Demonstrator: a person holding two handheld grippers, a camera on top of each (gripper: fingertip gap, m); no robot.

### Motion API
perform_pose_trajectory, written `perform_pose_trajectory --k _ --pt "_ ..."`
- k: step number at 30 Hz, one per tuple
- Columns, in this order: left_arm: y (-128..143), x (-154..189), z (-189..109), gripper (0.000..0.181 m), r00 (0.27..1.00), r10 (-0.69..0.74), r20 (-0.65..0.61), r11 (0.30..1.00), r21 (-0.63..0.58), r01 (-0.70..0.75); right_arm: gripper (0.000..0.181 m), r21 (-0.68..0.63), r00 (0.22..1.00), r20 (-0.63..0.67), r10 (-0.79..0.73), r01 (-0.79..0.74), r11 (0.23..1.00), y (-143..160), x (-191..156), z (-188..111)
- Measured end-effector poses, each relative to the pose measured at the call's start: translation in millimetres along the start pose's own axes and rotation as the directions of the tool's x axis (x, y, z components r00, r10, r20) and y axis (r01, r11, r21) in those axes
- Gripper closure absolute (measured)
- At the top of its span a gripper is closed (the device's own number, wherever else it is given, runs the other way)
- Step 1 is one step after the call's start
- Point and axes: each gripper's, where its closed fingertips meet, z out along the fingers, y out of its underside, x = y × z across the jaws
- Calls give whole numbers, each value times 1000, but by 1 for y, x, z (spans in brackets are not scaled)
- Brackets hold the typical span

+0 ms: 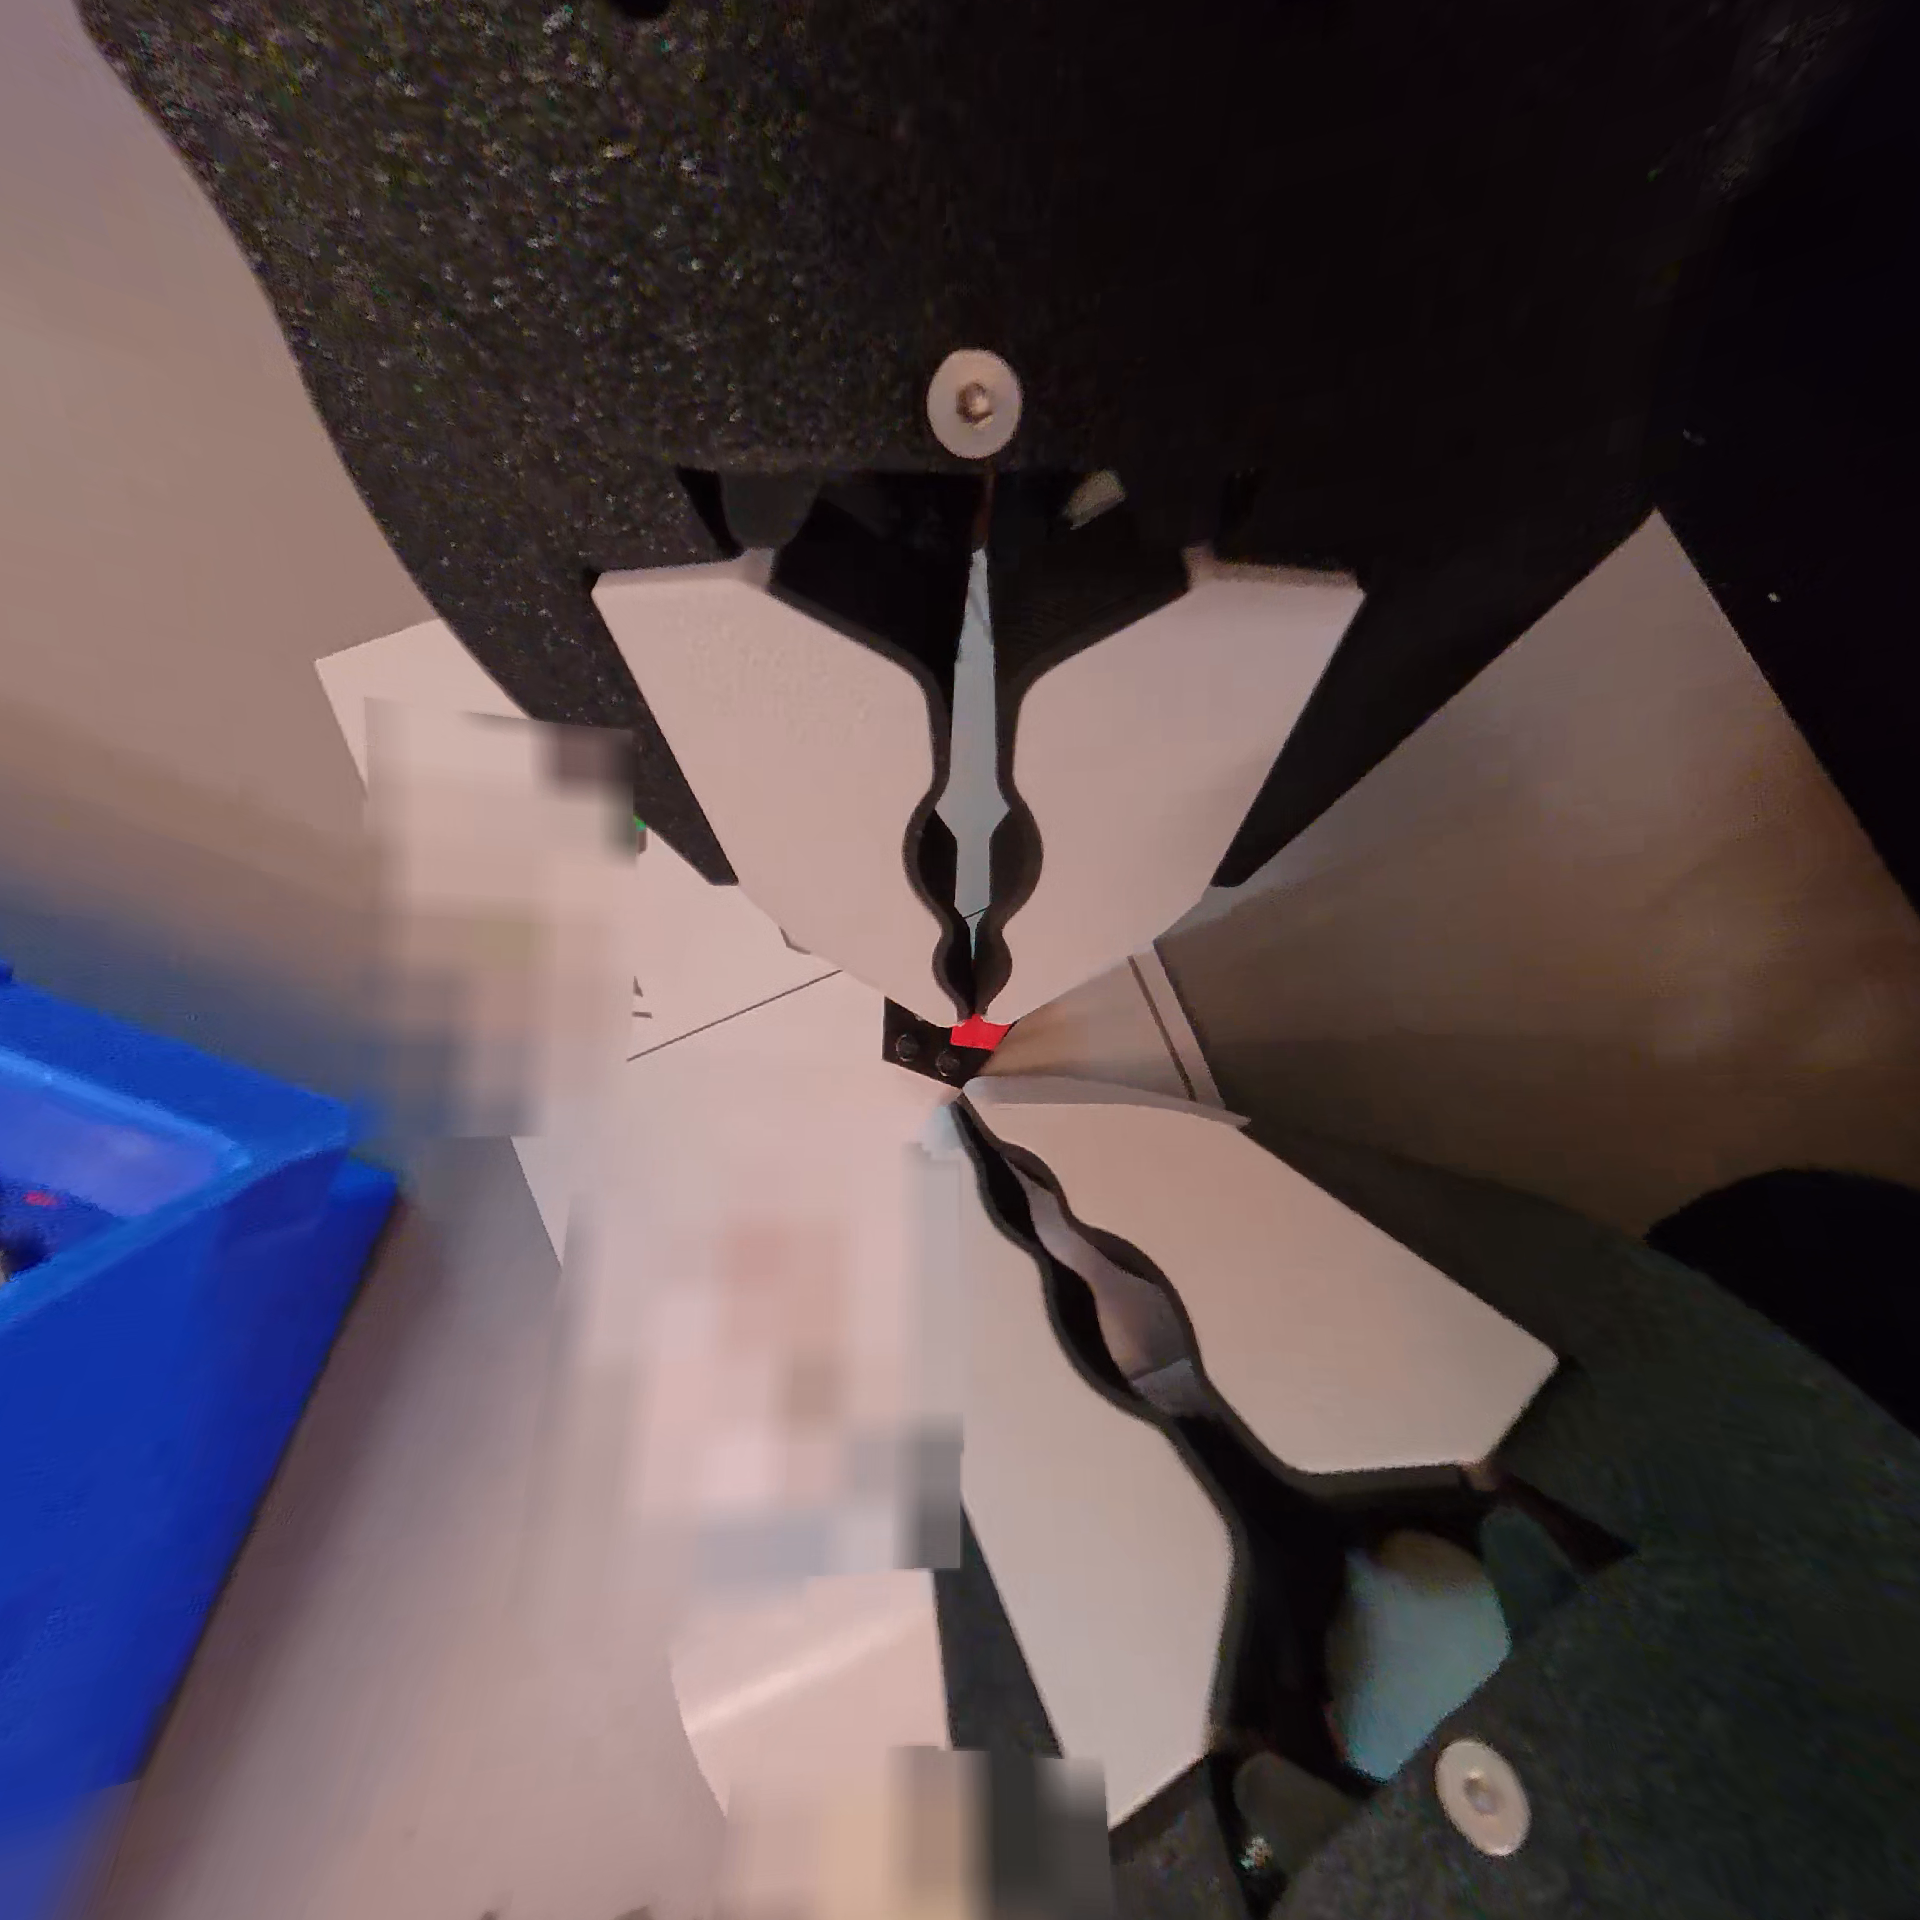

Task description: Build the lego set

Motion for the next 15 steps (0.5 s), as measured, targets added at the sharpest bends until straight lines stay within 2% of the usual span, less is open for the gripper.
perform_pose_trajectory --k 1,7,11,15 --pt "0 1 0 181 1000 -13 -10 1000 7 13 181 -5 999 -8 36 -36 999 0 0 0" --pt "0 2 0 181 999 -37 -34 999 20 38 181 -61 984 -106 146 -153 986 1 0 0" --pt "0 3 0 181 998 -49 -38 998 28 50 181 -52 966 -118 231 -238 970 1 0 1" --pt "0 3 0 181 998 -54 -40 998 42 55 180 -78 953 -181 244 -261 962 1 0 1"
